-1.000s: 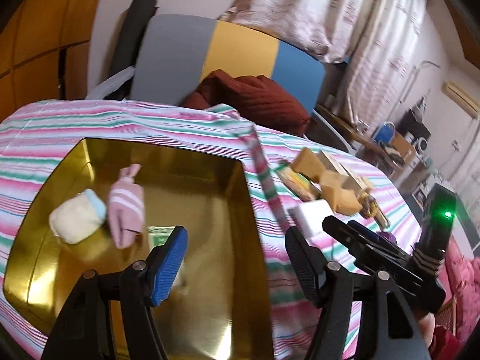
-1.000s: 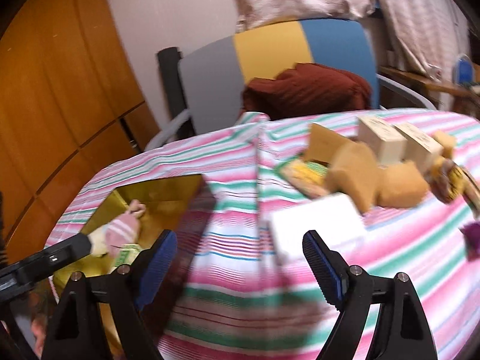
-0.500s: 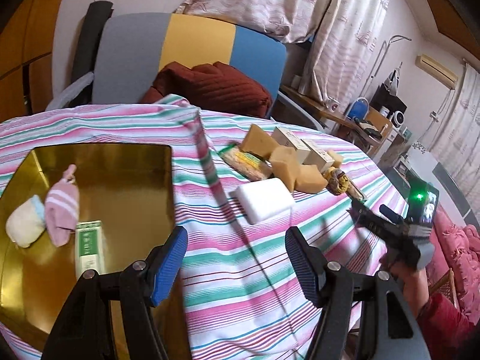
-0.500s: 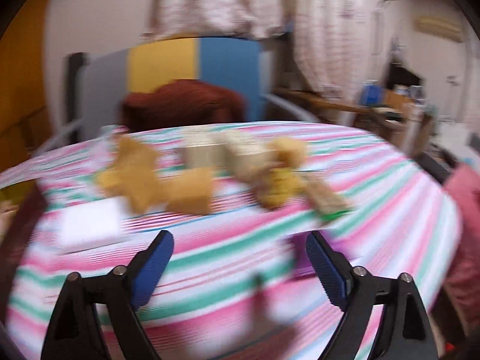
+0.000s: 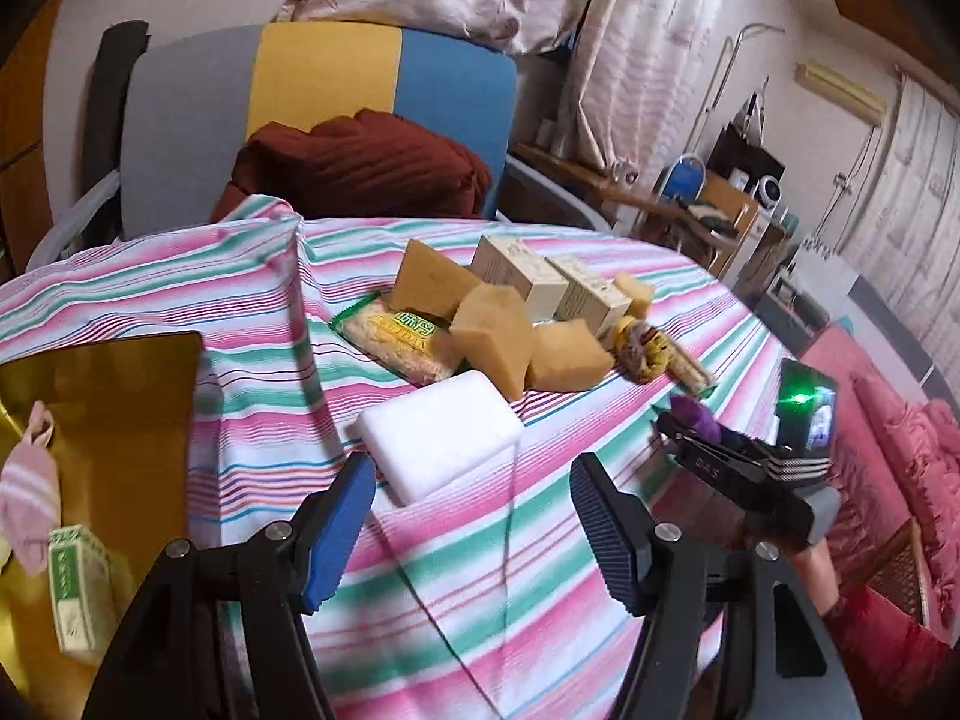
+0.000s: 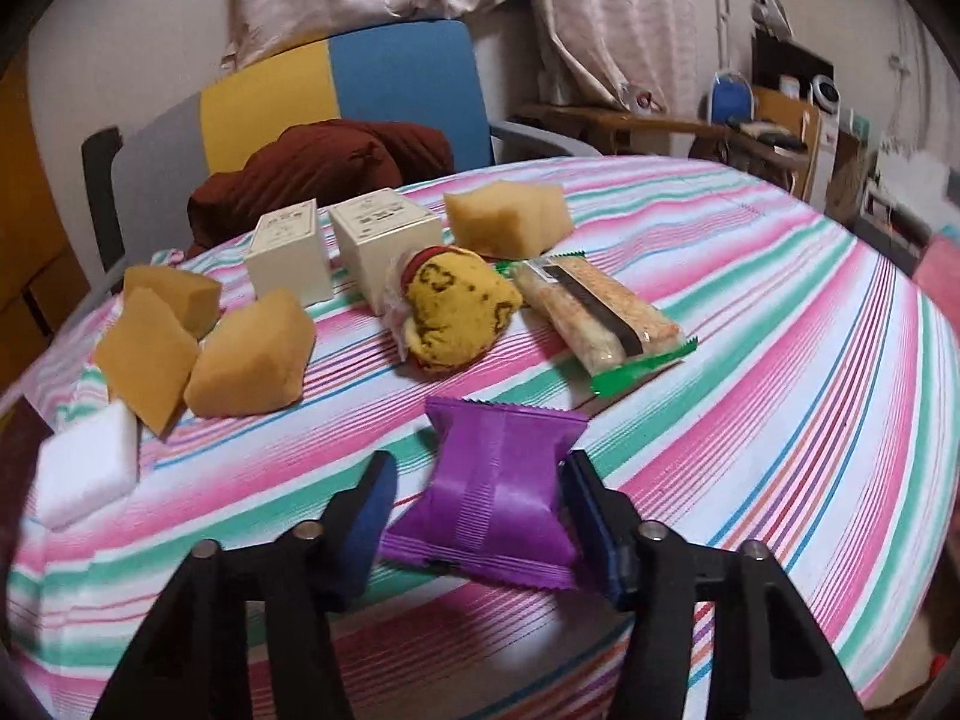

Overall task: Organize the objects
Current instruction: 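Return both tools to the objects and grasp the purple packet with the right tool, then grasp the white foam block with the left tool while the right tool holds the purple packet, then carry the white foam block and purple packet over the gold tray, then open the right tool to drop the purple packet while the left tool releases the foam block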

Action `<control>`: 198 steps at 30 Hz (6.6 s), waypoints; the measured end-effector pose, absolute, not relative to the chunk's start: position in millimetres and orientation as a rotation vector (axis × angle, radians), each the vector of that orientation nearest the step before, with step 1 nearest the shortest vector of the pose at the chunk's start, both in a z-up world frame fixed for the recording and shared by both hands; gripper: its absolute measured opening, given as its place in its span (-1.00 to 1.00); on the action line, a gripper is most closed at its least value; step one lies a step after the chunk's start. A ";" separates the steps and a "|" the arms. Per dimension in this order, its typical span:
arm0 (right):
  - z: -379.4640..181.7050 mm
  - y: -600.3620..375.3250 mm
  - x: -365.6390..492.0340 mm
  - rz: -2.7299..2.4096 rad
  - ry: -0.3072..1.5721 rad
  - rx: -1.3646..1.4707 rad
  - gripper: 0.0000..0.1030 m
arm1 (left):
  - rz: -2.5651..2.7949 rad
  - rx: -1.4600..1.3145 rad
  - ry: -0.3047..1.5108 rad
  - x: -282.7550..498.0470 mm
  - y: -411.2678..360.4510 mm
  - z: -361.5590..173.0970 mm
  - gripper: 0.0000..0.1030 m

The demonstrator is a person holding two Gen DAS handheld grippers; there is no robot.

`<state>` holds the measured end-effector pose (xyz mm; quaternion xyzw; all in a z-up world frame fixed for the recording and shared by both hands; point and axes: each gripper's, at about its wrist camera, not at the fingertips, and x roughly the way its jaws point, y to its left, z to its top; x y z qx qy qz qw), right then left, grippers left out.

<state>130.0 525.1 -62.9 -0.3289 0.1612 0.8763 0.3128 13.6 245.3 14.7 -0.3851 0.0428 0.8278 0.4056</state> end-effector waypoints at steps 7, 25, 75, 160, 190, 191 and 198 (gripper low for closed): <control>-69.1 514.5 123.1 2.337 0.354 -0.859 0.08 | 2.025 -1.104 0.060 -19.4 263.0 -9.2 0.33; -70.7 510.5 125.2 2.341 0.348 -0.835 0.09 | 1.943 -1.122 0.228 -51.8 304.4 -40.7 0.35; -70.4 506.4 125.2 2.338 0.320 -0.799 0.01 | 2.054 -0.896 0.428 33.7 299.2 -30.8 0.15; -14.3 152.7 11.2 3.159 0.282 -1.168 0.05 | 2.489 -1.308 -0.274 -44.5 -20.6 -31.3 0.17; -8.4 175.8 22.2 3.111 0.440 -1.075 0.47 | 2.636 -1.111 -0.339 -25.5 -26.3 -0.3 0.37; -8.3 177.0 22.3 3.106 0.445 -1.075 0.47 | 2.632 -1.113 -0.340 -25.8 -25.6 -1.0 0.37; -8.1 182.2 25.6 3.092 0.467 -1.064 0.48 | 2.619 -1.124 -0.356 -26.1 -27.0 -2.6 0.38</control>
